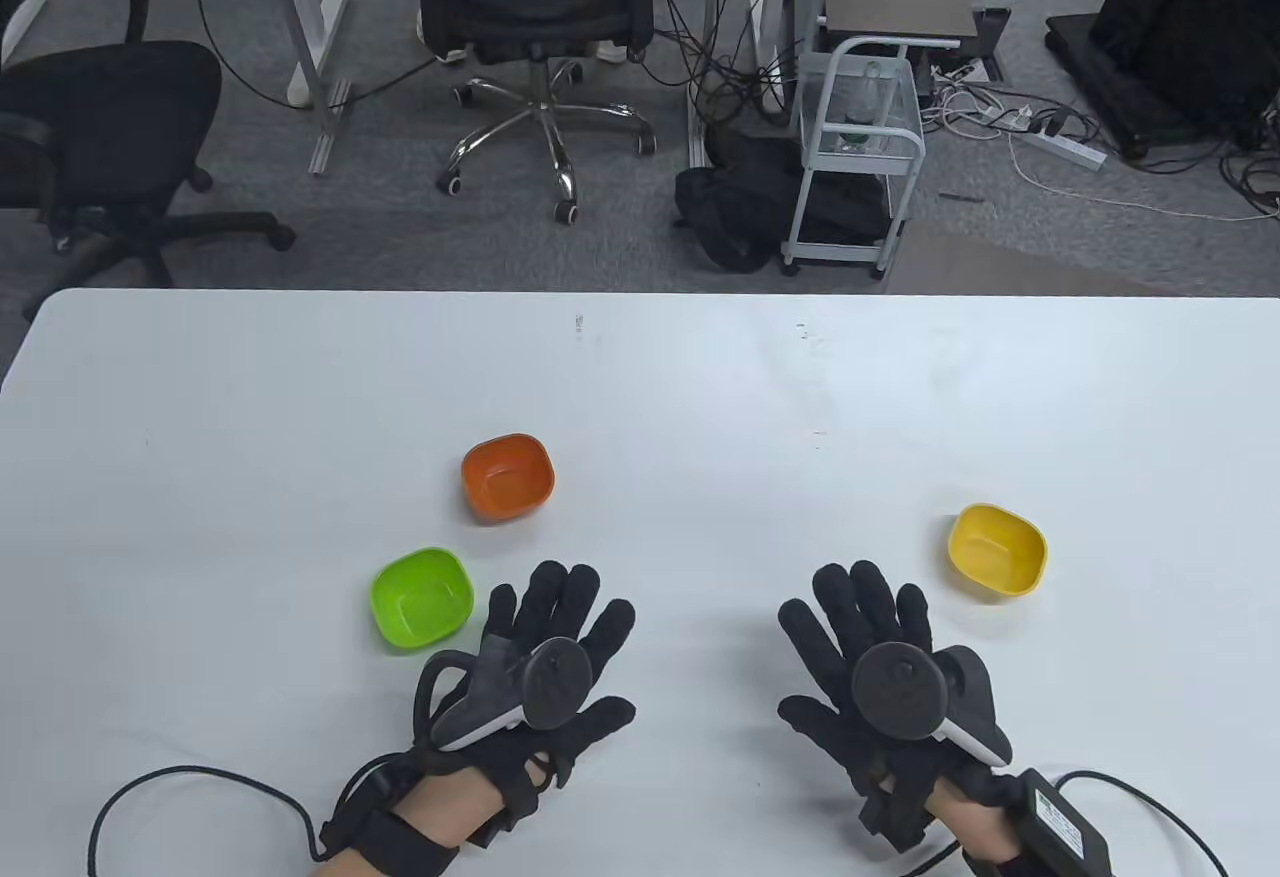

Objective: Nest small dish into small dish

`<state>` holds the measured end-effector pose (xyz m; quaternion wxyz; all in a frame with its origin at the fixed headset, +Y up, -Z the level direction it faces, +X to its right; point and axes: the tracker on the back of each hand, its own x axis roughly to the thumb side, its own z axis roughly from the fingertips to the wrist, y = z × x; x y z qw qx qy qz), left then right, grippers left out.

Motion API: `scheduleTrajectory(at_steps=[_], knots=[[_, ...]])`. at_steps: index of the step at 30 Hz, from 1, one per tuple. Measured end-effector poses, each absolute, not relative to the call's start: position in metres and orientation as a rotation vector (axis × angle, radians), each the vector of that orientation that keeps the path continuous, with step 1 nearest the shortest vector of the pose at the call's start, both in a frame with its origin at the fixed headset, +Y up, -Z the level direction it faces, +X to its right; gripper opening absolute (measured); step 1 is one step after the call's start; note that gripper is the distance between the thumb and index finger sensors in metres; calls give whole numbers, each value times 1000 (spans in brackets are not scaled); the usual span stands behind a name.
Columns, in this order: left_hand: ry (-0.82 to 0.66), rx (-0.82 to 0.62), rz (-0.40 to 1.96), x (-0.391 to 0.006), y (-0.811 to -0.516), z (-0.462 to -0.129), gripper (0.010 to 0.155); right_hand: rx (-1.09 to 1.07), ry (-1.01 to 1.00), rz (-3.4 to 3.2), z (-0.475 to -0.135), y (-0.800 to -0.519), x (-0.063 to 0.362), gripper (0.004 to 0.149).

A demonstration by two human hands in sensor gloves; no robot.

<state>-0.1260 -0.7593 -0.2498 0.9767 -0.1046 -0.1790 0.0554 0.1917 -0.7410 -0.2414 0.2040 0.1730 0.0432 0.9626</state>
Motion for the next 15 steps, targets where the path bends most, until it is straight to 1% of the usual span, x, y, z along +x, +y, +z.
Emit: scheduleTrajectory(at_steps=[15], knots=[[-351, -201, 118, -129, -757, -250, 83, 493, 118, 2695, -241, -741, 191, 77]])
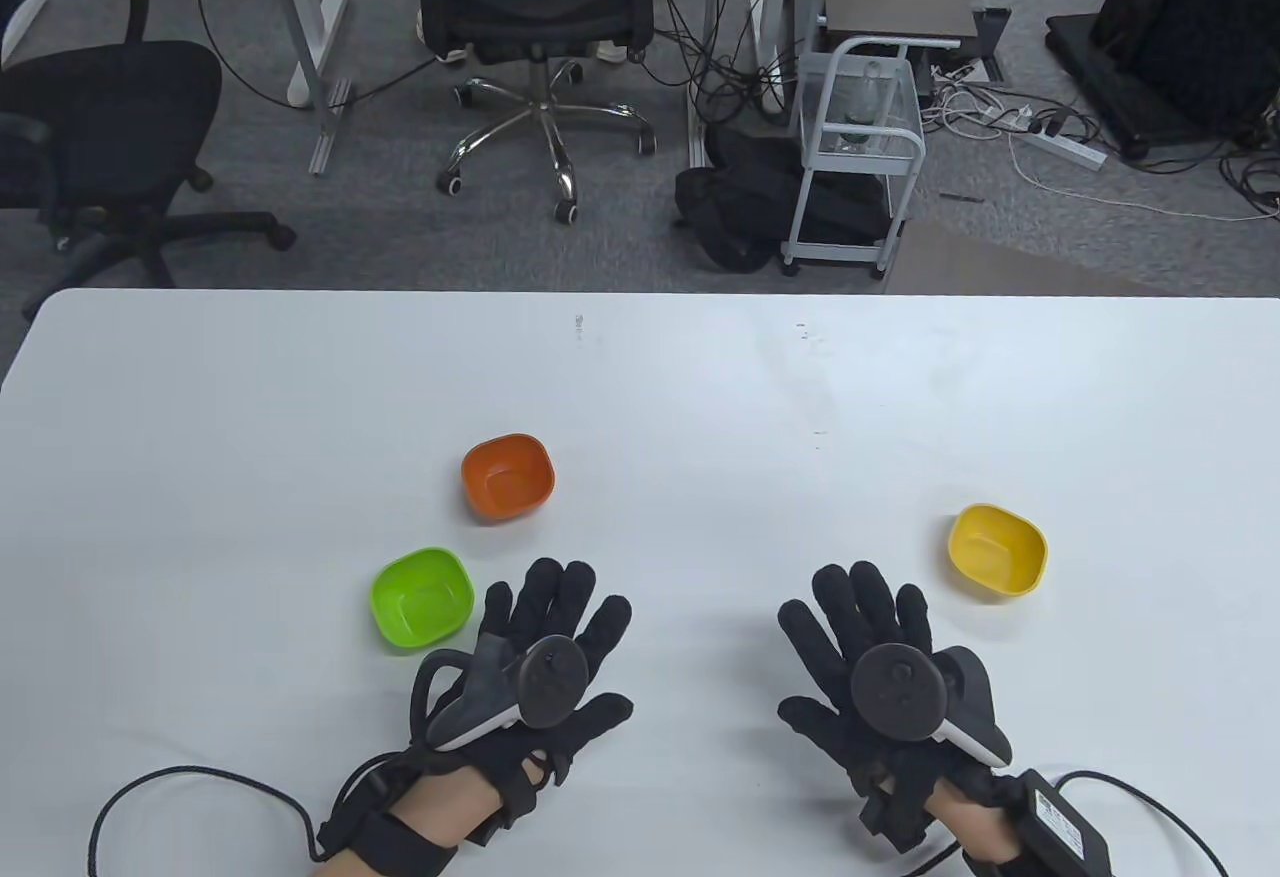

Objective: Nest small dish into small dish

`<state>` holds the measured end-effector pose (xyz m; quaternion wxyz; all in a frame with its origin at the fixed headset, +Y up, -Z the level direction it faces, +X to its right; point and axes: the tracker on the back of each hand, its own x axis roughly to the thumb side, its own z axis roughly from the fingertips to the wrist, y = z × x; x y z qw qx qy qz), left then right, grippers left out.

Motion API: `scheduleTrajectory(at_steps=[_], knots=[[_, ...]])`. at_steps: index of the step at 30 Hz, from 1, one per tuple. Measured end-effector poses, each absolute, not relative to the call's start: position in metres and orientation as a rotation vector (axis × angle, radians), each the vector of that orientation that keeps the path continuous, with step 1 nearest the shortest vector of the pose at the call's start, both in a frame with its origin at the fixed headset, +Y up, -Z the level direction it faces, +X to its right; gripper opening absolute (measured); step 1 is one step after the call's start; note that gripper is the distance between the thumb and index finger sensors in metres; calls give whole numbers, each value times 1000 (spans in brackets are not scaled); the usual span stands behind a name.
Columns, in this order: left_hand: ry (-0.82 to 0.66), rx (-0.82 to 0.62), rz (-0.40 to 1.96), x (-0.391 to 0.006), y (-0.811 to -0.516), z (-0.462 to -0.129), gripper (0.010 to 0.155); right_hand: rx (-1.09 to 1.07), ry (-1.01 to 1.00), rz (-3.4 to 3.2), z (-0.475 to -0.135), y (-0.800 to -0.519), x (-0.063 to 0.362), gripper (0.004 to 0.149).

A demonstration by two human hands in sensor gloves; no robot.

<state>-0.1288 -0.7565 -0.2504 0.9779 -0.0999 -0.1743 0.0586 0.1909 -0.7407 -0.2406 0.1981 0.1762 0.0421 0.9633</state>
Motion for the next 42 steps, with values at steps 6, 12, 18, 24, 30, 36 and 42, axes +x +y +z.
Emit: scheduleTrajectory(at_steps=[6, 12, 18, 24, 30, 36, 42], knots=[[-353, -207, 114, -129, -757, -250, 83, 493, 131, 2674, -240, -741, 190, 77], [-351, -214, 118, -128, -759, -250, 83, 496, 137, 2668, -240, -741, 190, 77], [-349, -199, 117, -129, -756, -249, 83, 497, 129, 2665, -238, -739, 190, 77], [-269, -162, 137, -149, -747, -261, 83, 493, 125, 2663, -238, -738, 190, 77], [-45, -139, 160, -202, -735, -284, 83, 489, 91, 2661, -236, -736, 190, 77], [180, -419, 237, -253, -766, -300, 84, 491, 91, 2667, -235, -737, 188, 77], [237, -614, 208, -259, -790, -300, 82, 484, 92, 2652, -235, -736, 189, 77]])
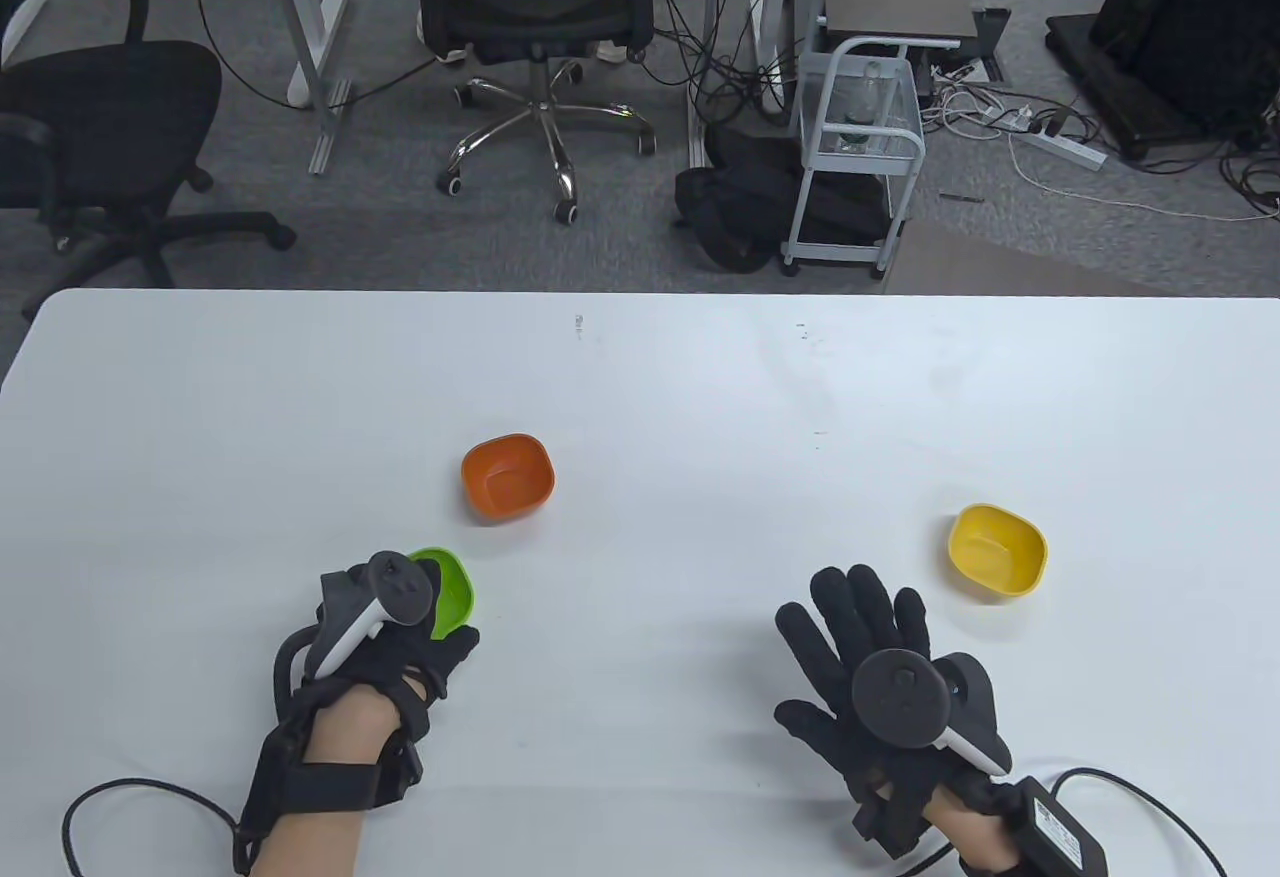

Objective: Nest small dish into small dish

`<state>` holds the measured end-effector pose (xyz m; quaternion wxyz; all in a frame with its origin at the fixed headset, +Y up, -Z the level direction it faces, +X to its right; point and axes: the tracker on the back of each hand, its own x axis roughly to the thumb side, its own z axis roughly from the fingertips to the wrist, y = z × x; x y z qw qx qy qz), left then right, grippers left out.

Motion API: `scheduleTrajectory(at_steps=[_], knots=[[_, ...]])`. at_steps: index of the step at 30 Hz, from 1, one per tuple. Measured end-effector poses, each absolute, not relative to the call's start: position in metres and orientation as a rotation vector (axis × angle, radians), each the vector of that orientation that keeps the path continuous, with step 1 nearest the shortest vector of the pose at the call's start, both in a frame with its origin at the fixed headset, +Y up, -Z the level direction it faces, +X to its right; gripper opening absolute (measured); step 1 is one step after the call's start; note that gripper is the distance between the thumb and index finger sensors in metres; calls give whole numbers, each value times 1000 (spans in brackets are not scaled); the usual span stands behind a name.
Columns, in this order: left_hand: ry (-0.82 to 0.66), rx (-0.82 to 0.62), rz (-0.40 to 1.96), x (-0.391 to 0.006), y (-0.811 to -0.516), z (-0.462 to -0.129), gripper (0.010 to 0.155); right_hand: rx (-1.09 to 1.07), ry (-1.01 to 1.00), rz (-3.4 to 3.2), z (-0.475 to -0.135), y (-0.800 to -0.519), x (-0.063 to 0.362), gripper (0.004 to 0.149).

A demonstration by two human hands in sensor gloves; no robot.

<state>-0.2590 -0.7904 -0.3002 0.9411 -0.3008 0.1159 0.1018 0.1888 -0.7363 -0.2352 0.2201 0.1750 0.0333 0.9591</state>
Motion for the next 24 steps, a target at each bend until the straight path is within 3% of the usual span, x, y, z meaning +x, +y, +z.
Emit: scheduleTrajectory(at_steps=[4, 13, 18, 21, 24], knots=[[251, -636, 118, -252, -802, -302, 68, 490, 91, 2647, -235, -736, 189, 77], [218, -438, -20, -238, -794, -313, 50, 480, 97, 2644, -236, -736, 193, 77], [194, -279, 99, -228, -757, -307, 48, 475, 95, 2644, -236, -735, 193, 77], [122, -71, 170, -203, -724, -302, 47, 474, 78, 2634, -235, -731, 194, 76], [22, -17, 155, -165, -699, -311, 48, 469, 75, 2626, -234, -730, 196, 76]])
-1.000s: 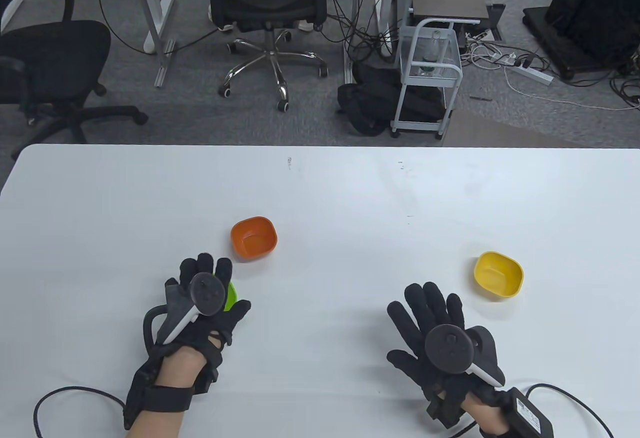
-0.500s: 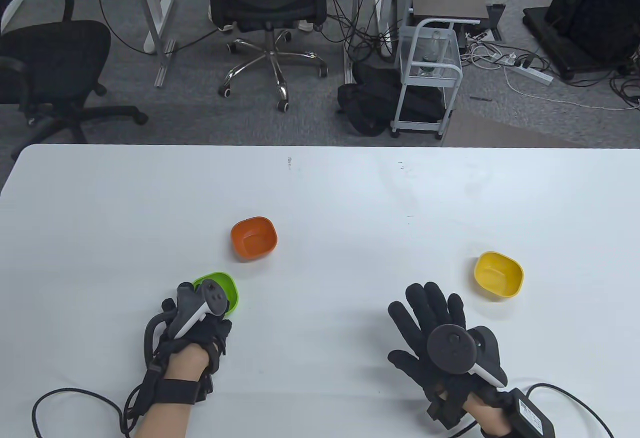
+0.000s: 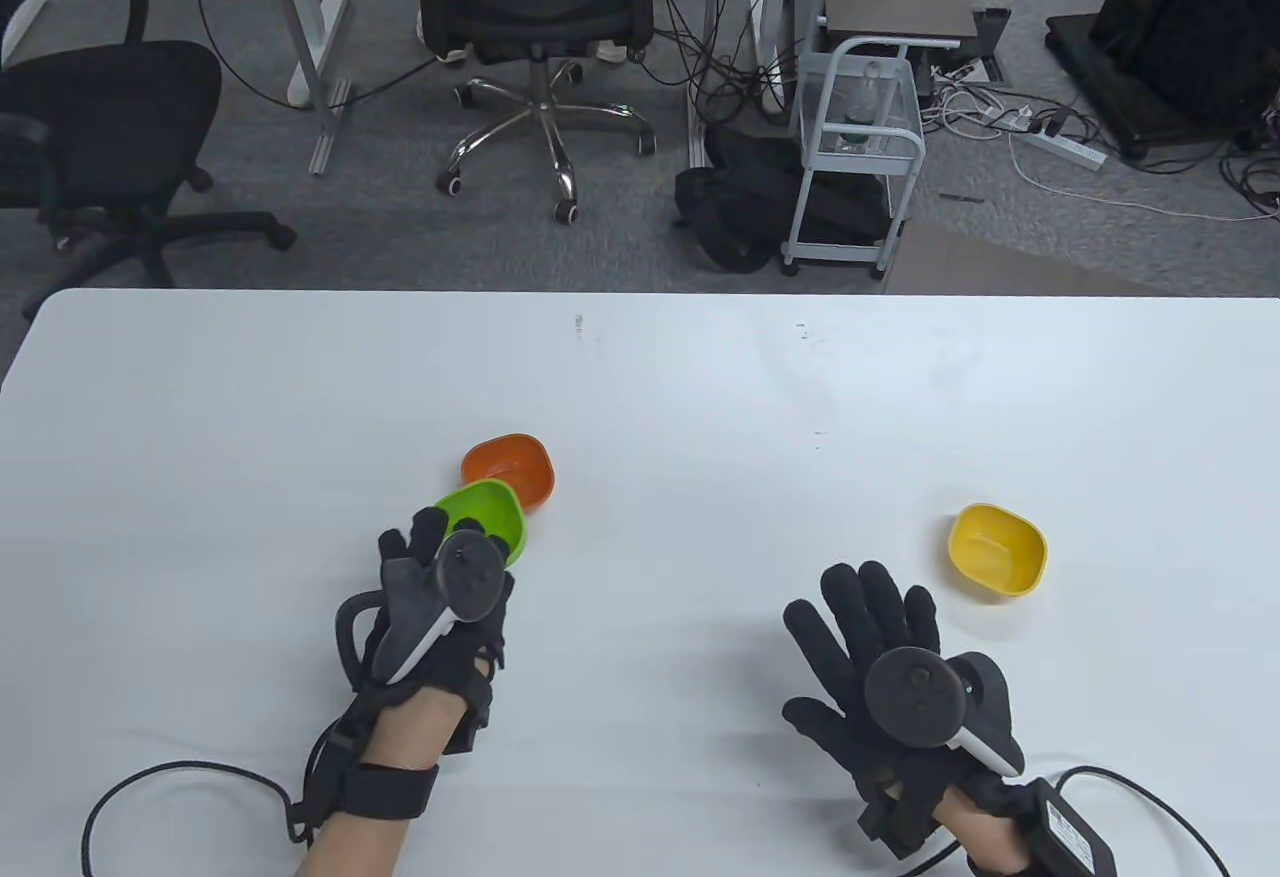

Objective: Nest small dish into small dish

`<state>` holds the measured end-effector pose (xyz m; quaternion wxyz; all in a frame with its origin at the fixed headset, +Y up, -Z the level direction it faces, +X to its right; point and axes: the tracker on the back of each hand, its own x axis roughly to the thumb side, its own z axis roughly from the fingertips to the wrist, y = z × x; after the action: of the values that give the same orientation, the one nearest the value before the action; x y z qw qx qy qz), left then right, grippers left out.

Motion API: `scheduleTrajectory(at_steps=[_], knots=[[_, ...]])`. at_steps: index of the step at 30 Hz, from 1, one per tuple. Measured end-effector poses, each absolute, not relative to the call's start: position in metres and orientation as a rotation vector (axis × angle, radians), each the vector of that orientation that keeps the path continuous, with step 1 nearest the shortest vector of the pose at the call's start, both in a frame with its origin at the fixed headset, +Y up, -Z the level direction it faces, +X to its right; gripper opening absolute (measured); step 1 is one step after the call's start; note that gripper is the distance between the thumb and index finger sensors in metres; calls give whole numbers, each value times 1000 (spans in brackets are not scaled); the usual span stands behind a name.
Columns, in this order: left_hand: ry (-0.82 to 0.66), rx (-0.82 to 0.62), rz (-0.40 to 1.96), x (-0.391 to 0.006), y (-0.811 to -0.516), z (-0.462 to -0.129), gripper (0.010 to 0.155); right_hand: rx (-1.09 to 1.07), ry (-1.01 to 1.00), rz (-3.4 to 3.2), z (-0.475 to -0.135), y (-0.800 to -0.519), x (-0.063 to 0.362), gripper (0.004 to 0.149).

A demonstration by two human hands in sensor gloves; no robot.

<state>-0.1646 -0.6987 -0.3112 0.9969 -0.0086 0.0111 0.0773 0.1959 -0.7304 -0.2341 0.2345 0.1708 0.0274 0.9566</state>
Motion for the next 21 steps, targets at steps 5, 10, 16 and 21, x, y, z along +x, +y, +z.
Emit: scheduleTrajectory(at_steps=[5, 10, 16, 21], knots=[[-89, -1, 101, -92, -686, -340, 48, 459, 73, 2626, -234, -730, 196, 76], [-160, -73, 91, -36, -724, -357, 48, 458, 65, 2621, -234, -729, 197, 76], [-244, -171, -97, -11, -770, -353, 48, 460, 76, 2633, -236, -729, 199, 76], [-230, -195, -109, -12, -782, -351, 47, 468, 80, 2629, -234, -728, 198, 76]])
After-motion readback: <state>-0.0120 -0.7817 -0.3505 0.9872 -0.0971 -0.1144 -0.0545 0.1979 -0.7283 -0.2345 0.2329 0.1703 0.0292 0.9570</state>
